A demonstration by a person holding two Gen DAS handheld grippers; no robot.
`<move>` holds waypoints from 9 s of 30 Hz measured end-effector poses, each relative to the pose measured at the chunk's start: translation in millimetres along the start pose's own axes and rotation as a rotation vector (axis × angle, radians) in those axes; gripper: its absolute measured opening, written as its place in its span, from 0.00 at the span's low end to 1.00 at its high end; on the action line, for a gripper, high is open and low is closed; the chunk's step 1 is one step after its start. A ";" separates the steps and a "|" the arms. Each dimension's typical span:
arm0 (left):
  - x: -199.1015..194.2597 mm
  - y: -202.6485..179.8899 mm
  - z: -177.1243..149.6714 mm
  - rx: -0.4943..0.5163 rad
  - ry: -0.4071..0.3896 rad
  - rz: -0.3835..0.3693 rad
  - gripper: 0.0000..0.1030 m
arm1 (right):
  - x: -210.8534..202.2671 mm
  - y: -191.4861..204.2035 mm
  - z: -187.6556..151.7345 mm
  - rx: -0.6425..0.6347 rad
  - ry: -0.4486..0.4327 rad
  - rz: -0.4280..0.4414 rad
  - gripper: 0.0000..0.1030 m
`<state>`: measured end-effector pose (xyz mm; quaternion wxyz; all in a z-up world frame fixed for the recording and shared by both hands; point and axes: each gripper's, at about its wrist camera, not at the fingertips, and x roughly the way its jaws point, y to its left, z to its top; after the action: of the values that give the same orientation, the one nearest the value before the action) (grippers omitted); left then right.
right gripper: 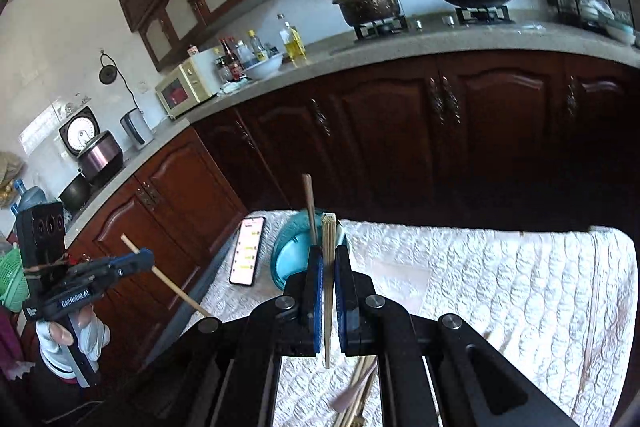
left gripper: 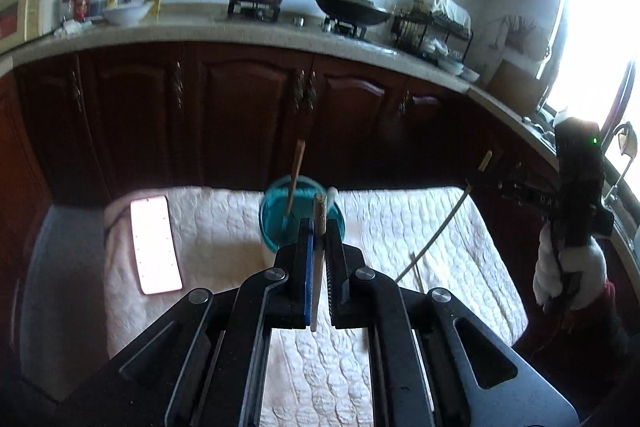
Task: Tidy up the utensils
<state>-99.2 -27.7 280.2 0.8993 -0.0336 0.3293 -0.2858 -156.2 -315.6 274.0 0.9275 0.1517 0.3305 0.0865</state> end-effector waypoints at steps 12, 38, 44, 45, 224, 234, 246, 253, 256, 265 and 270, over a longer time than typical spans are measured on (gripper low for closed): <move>2.6 5.9 48.3 -0.005 -0.083 0.045 0.04 | -0.7 14.9 36.6 -0.024 -0.075 -0.009 0.05; 126.9 22.1 57.4 -0.013 0.002 0.174 0.04 | 123.1 -15.9 58.6 0.025 -0.003 -0.038 0.05; 145.2 27.2 45.7 -0.025 0.038 0.179 0.04 | 148.5 -25.5 43.5 0.043 0.056 -0.030 0.05; 147.6 27.8 44.0 -0.027 0.043 0.180 0.04 | 151.1 -26.0 41.5 0.043 0.064 -0.031 0.05; 143.9 -33.1 -87.3 -0.011 0.263 -0.026 0.04 | 35.5 -86.5 -104.8 0.112 0.234 -0.139 0.05; 82.2 -33.7 -72.7 0.011 0.181 -0.049 0.04 | -2.5 -44.7 -76.0 0.027 0.136 -0.118 0.05; 26.8 -24.4 -38.9 0.021 0.058 -0.026 0.04 | -16.2 0.7 -31.8 -0.050 0.043 -0.070 0.05; 19.1 -21.9 -23.9 0.039 0.023 0.014 0.04 | -19.2 26.9 -6.8 -0.090 -0.017 -0.049 0.05; 18.3 -22.8 -20.9 0.044 0.015 0.021 0.04 | -16.0 33.2 -0.4 -0.095 -0.024 -0.041 0.05; 17.1 -20.2 -13.9 0.052 0.004 0.043 0.04 | -6.7 41.5 12.2 -0.105 -0.029 -0.035 0.05; 16.8 -19.2 -12.4 0.054 0.001 0.050 0.04 | -5.4 44.0 16.7 -0.108 -0.036 -0.029 0.05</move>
<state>-105.8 -51.2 265.7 0.9065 -0.0009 0.3227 -0.2722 -152.3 -279.5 304.4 0.9413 0.0982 0.3107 0.0879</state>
